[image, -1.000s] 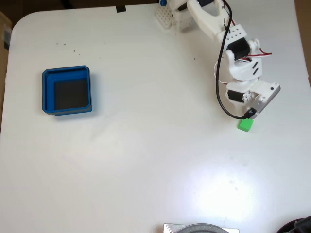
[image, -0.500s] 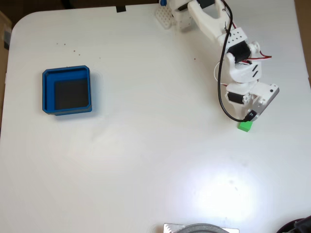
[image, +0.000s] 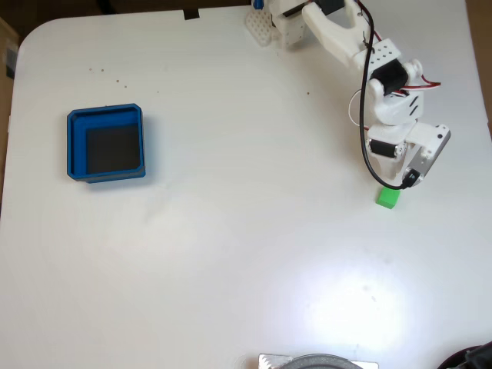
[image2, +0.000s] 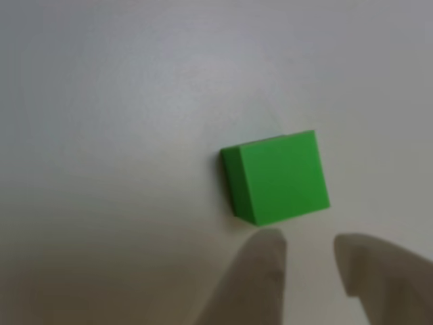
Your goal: Pick up green cube and drop it in the blue box
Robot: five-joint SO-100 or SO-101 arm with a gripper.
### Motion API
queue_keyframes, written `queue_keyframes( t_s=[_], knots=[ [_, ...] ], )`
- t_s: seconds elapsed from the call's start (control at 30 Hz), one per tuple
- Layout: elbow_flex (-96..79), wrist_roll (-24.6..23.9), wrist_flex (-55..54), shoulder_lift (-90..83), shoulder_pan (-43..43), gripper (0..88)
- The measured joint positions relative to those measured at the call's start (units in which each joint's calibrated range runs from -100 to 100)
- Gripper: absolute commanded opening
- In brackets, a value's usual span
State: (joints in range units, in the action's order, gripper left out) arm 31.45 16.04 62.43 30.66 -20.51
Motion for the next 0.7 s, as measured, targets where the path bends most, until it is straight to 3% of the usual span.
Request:
queue_keyframes(
  t_s=[0.33, 0.7],
  knots=[
    [0.0, 0.0, 0.6, 0.0, 0.0, 10.6],
    [0.0, -0.1, 0.6, 0.0, 0.0, 10.9]
  ],
)
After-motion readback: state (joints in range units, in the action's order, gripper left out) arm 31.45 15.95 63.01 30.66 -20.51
